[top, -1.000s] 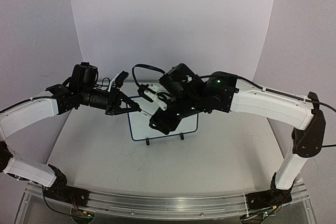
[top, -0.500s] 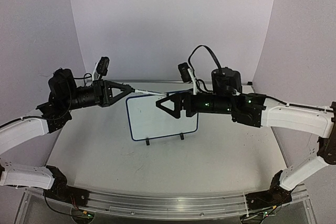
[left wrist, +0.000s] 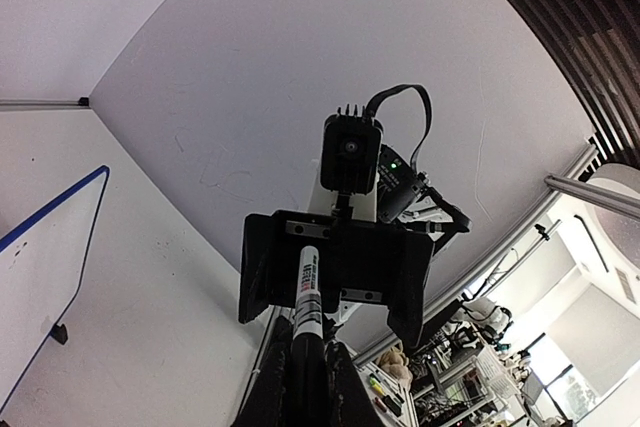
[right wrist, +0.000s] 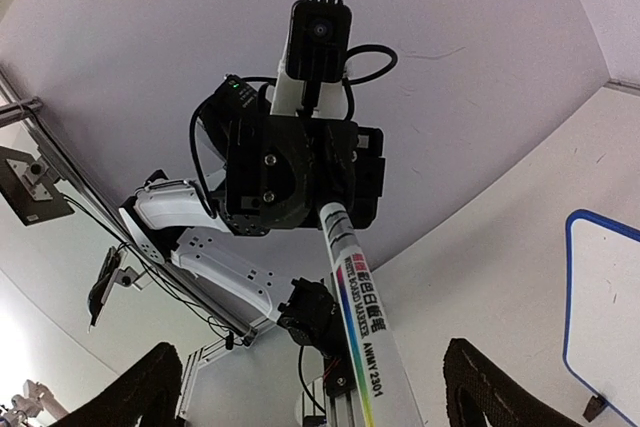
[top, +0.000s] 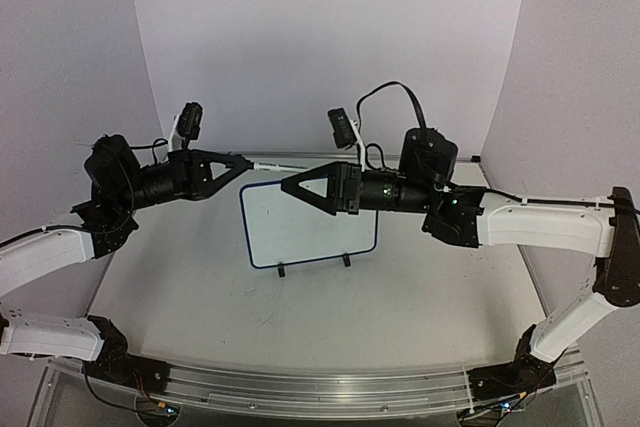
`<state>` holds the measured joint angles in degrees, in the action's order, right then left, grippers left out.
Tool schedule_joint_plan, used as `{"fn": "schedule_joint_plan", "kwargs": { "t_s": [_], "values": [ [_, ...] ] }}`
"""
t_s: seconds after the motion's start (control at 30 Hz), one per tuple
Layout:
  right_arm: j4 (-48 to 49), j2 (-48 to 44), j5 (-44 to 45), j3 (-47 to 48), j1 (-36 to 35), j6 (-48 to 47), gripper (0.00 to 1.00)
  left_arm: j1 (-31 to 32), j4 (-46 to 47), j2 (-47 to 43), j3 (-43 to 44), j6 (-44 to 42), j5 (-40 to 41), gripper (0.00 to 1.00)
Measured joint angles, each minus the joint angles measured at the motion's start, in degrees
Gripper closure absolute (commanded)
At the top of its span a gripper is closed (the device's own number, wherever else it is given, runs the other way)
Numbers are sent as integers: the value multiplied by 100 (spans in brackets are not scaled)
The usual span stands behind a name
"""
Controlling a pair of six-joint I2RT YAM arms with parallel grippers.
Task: Write a sentence on the whiteboard
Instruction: Open the whiteboard marker from the whiteboard marker.
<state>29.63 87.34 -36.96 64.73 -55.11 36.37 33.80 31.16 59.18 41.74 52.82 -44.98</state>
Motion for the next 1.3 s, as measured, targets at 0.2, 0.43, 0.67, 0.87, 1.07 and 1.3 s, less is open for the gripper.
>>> {"fn": "schedule_joint_plan", "kwargs": {
  "t_s": [0.2, 0.43, 0.67, 0.87, 1.07, 1.3],
  "values": [
    [116, 122, -145, 29, 0, 146, 20, 0, -91, 20, 0, -35, -28, 100],
    [148, 193, -204, 71, 0, 201, 23, 0, -219, 184, 0, -47, -92, 100],
    [163, 290, -221, 163, 6, 230, 26, 0, -217, 311, 0, -49, -144, 100],
    [161, 386, -238, 224, 9, 249, 30, -4, -215, 344, 0, -49, -147, 100],
    [161, 452, -256, 245, 11, 265, 33, 6, -210, 402, 0, -44, -162, 100],
    [159, 458, -261, 269, 11, 273, 40, 58, -54, 494, 0, -30, -181, 100]
  ]
}}
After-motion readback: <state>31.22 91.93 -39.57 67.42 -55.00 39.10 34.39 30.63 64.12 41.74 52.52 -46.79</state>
